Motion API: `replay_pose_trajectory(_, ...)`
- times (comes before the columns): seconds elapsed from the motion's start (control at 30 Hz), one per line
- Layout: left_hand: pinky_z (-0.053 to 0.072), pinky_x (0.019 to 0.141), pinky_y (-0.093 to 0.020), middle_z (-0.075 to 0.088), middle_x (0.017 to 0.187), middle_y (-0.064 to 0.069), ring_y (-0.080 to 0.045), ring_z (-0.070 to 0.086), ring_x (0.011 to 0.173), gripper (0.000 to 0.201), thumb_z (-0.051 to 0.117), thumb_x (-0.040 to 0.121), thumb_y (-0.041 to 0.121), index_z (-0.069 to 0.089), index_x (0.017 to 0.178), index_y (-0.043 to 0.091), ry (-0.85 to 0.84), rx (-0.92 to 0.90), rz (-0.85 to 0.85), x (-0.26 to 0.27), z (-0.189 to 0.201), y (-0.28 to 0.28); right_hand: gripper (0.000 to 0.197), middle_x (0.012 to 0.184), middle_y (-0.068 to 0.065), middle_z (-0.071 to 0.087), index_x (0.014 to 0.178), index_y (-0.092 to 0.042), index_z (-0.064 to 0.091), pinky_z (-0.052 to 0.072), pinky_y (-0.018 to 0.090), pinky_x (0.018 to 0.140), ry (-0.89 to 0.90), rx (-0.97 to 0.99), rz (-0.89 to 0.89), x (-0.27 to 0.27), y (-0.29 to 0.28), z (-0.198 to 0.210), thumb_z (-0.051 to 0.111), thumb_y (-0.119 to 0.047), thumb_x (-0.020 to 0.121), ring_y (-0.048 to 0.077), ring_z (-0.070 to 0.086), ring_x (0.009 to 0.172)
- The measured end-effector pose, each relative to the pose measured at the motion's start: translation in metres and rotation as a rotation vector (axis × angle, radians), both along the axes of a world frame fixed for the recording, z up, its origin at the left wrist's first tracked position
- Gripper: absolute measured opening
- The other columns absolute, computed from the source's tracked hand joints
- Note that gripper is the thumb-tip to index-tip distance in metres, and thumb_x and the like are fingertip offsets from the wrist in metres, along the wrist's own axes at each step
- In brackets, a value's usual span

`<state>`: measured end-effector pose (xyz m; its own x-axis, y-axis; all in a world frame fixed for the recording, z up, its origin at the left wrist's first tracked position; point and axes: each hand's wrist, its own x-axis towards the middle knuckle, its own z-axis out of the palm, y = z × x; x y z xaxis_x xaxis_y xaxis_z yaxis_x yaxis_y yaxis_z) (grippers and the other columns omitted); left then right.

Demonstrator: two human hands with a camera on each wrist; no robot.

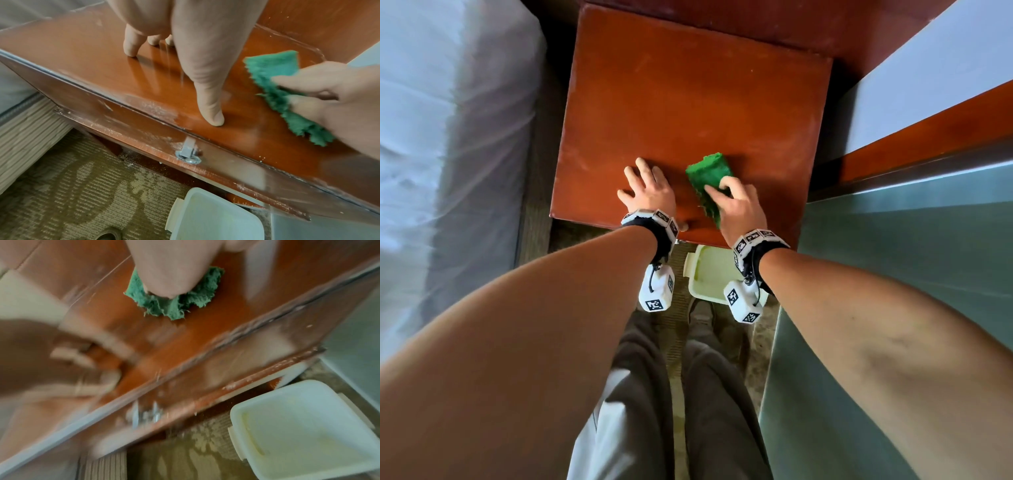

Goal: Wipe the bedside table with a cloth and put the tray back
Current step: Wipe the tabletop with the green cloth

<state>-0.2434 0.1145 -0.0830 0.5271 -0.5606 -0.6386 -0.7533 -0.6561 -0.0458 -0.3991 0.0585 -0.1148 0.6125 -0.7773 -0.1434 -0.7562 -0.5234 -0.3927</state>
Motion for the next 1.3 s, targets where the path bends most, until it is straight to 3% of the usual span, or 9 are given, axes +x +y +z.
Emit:
replay_pose_trajectory(0.17,0.026,0.112,-0.061,-0.009,0.161,-0.020,-0.042,-0.002,0.148,0.142,0.086,0.054,0.059,0.002,0.154,0.006,0.007,0.027,0.010,0.000,-0.001,-0.003,0.055,0.129,0.010,0.049,0.130,-0.021,0.058,0.046,0.038,0.086,0.035,-0.079,-0.358,-0.040,-0.058,-0.004,0.047,0.000,0.081,0.037,0.048,0.098)
replay_pose_trajectory(0.43,0.023,0.113,-0.060,-0.012,0.161,-0.019,-0.041,-0.005,0.148,0.141,0.085,0.056,0.060,0.000,0.154,0.006,0.012,0.034,0.005,0.001,-0.005,-0.002,0.064,0.138,0.006,0.033,0.147,-0.028,0.033,0.036,0.035,0.101,0.230,-0.018,-0.564,-0.013,-0.139,-0.006,0.043,-0.010,0.087,0.034,0.040,0.109)
replay_pose_trajectory(0.5,0.022,0.114,-0.060,-0.012,0.161,-0.019,-0.041,-0.006,0.148,0.139,0.085,0.058,0.059,0.000,0.154,0.006,0.016,0.037,0.005,0.001,-0.004,-0.002,0.061,0.138,0.006,0.034,0.147,-0.029,0.033,0.037,0.035,0.098,0.243,0.008,-0.525,0.000,-0.140,-0.001,0.042,-0.014,0.088,0.035,0.041,0.108)
replay_pose_trajectory(0.67,0.022,0.114,-0.061,-0.012,0.161,-0.019,-0.041,-0.005,0.148,0.140,0.086,0.056,0.058,0.000,0.154,0.007,0.023,0.029,0.016,0.002,-0.003,-0.002,0.046,0.117,-0.001,0.056,0.126,-0.034,0.063,0.043,0.034,0.072,-0.059,-0.008,-0.139,0.022,-0.080,-0.002,0.044,-0.012,0.091,0.032,0.049,0.091)
replay_pose_trajectory(0.77,0.022,0.114,-0.061,-0.012,0.161,-0.019,-0.041,-0.005,0.148,0.140,0.087,0.056,0.057,0.000,0.154,0.006,0.027,0.025,0.016,0.002,-0.002,-0.003,0.045,0.116,-0.006,0.055,0.125,-0.037,0.063,0.046,0.033,0.075,-0.024,0.012,-0.031,0.000,-0.072,-0.002,0.046,-0.011,0.093,0.026,0.048,0.094)
replay_pose_trajectory(0.93,0.023,0.114,-0.060,-0.010,0.161,-0.019,-0.042,-0.003,0.148,0.139,0.086,0.056,0.058,0.002,0.154,0.006,-0.001,0.007,0.002,0.000,-0.004,-0.001,0.054,0.126,0.005,0.050,0.135,-0.031,0.055,0.041,0.033,0.087,0.062,-0.055,-0.309,-0.045,-0.129,0.000,0.041,-0.004,0.091,0.034,0.047,0.096)
replay_pose_trajectory(1.1,0.021,0.115,-0.061,-0.012,0.160,-0.020,-0.042,-0.005,0.148,0.139,0.085,0.058,0.059,0.000,0.154,0.006,0.010,0.020,-0.001,0.001,-0.007,-0.001,0.056,0.132,0.008,0.045,0.139,-0.028,0.049,0.038,0.035,0.094,0.120,-0.038,-0.445,-0.032,-0.168,0.001,0.042,-0.005,0.089,0.037,0.048,0.103)
replay_pose_trajectory(1.3,0.021,0.115,-0.060,-0.012,0.160,-0.021,-0.042,-0.004,0.148,0.138,0.083,0.059,0.061,0.000,0.154,0.006,-0.001,0.034,-0.019,0.000,-0.004,-0.001,0.061,0.132,0.007,0.042,0.144,-0.027,0.042,0.037,0.033,0.093,0.196,-0.013,-0.578,-0.025,-0.150,0.002,0.045,-0.006,0.087,0.033,0.049,0.103)
